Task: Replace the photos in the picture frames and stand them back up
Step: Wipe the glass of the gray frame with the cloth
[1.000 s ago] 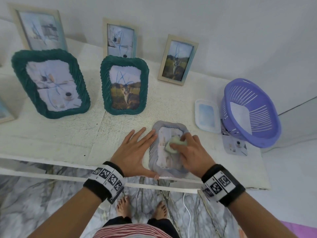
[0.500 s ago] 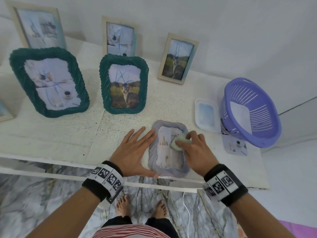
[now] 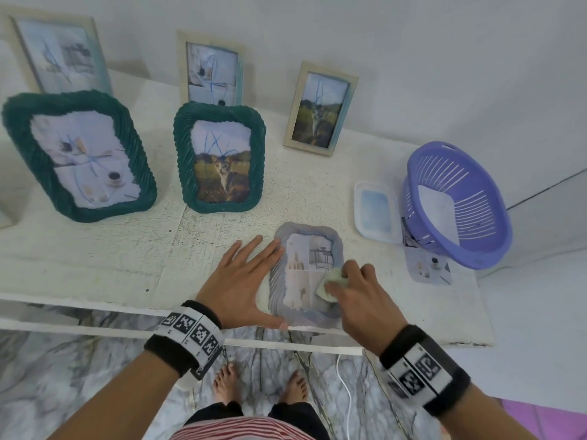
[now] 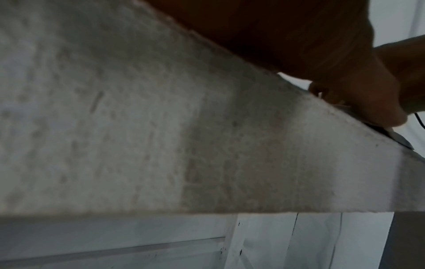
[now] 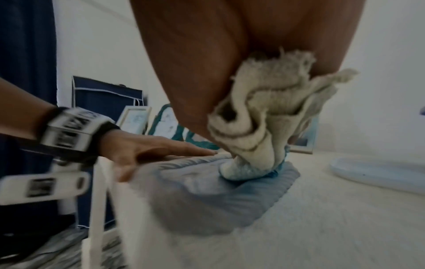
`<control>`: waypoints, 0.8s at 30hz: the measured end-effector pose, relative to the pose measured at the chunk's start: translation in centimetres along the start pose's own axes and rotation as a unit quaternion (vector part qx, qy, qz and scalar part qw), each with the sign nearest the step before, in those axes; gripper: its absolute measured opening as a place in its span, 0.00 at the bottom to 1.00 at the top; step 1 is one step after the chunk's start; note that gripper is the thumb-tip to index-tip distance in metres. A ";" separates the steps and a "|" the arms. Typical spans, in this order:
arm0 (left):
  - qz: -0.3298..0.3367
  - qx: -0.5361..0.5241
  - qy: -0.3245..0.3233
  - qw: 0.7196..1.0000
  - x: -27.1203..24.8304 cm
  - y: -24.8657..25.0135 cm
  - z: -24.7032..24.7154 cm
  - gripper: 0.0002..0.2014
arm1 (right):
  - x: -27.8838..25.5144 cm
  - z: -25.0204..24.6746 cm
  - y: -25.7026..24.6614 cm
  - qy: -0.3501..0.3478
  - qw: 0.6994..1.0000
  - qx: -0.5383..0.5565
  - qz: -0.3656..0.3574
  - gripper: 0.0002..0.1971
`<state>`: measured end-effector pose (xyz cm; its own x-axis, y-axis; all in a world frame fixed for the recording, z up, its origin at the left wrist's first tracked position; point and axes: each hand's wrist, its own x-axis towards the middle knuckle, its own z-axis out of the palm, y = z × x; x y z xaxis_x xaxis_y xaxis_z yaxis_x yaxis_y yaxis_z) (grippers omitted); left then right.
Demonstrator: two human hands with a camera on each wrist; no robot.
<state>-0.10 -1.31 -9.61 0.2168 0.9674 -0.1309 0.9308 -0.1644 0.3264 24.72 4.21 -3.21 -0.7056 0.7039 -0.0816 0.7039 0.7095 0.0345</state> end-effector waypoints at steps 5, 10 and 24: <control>0.001 -0.005 0.001 1.000 0.0 0.0 0.0 0.66 | 5.2 -0.1 1.4 0.017 0.998 -0.034 0.042 0.16; -0.002 0.003 -0.002 1.000 0.0 -0.1 0.1 0.66 | 2.3 0.9 0.8 0.008 0.999 0.028 0.021 0.20; -0.002 -0.012 -0.004 1.000 0.0 -0.1 0.0 0.66 | 5.4 0.7 -0.4 0.002 0.986 0.138 0.097 0.16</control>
<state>-0.18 -1.31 -9.69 0.2161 0.9664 -0.1390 0.9240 -0.1564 0.3489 20.75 7.71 -4.35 -0.5550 0.8262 -0.0971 0.8211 0.5253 -0.2232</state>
